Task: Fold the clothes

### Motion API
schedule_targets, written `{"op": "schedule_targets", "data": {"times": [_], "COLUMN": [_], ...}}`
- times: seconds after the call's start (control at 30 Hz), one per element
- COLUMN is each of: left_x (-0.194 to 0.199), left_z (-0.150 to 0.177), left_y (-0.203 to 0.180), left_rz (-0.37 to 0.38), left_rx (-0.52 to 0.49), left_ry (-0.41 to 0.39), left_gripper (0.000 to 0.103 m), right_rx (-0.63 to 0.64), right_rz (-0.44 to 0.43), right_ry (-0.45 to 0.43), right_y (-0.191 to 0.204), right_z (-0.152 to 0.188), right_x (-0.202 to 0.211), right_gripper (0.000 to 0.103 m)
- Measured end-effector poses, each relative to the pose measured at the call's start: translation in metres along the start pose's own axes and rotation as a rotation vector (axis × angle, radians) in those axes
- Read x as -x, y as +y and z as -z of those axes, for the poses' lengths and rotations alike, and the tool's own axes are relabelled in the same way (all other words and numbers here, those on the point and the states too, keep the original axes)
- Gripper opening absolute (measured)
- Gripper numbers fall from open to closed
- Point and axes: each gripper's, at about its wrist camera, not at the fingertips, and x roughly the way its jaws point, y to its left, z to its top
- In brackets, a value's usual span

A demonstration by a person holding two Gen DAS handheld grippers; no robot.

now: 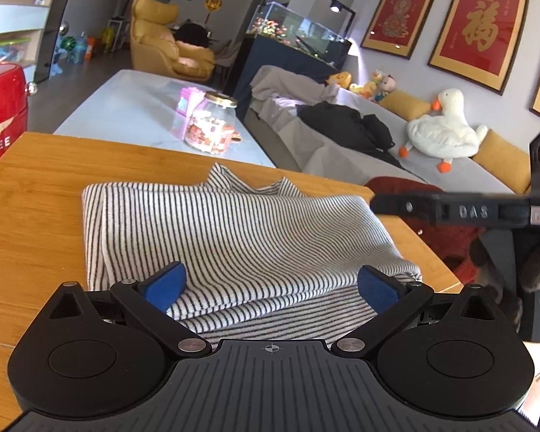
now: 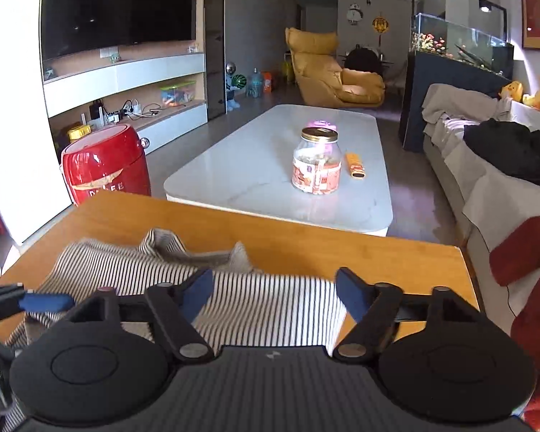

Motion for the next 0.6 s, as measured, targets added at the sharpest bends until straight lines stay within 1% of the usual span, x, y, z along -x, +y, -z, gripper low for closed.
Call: {"op": "schedule_targets", "data": {"times": [0.07,0.13,0.17,0.23,0.27,0.3,0.33,0.43,0.53,0.6], "left_x": [0.0,0.003,0.007,0.015,0.018,0.022,0.031,0.058,0.079,0.086], "left_z": [-0.001,-0.003,-0.004,-0.007,-0.009,-0.01,-0.013,-0.019,-0.024,-0.028], "left_y": [0.0,0.001,0.002,0.003,0.004,0.005,0.007,0.022,0.045,0.059], "left_rz": [0.001,0.006,0.011,0.019,0.024,0.028,0.035,0.004,-0.045,-0.077], "left_rx": [0.002,0.01,0.019,0.036,0.045,0.053,0.071,0.151,0.221,0.261], "left_ry": [-0.001,0.004,0.01,0.022,0.029,0.035,0.036,0.008,-0.018,-0.032], "left_gripper": [0.103,0.103,0.103,0.103,0.103,0.103,0.103,0.103,0.103,0.103], "right_rx": [-0.047,-0.1,-0.111,-0.149,-0.156,-0.135,-0.116,-0.101,-0.074,-0.055], "right_rz": [-0.029,-0.046,-0.035,-0.034,-0.042,-0.05,-0.058,-0.092,-0.186,-0.248], "right_ry": [0.034,0.075,0.097,0.163,0.194,0.183,0.171,0.144,0.085,0.046], "right_y": [0.001,0.002,0.003,0.002,0.001,0.004,0.006,0.013,0.016,0.018], "right_z": [-0.015,-0.025,-0.026,-0.024,-0.022,-0.02,-0.02,-0.025,-0.021,-0.019], "right_x": [-0.028,-0.061,-0.078,-0.11,-0.121,-0.123,-0.125,-0.103,-0.039,0.003], "right_gripper": [0.045,0.045,0.043,0.034,0.018,0.01,0.007,0.006,0.005,0.005]}}
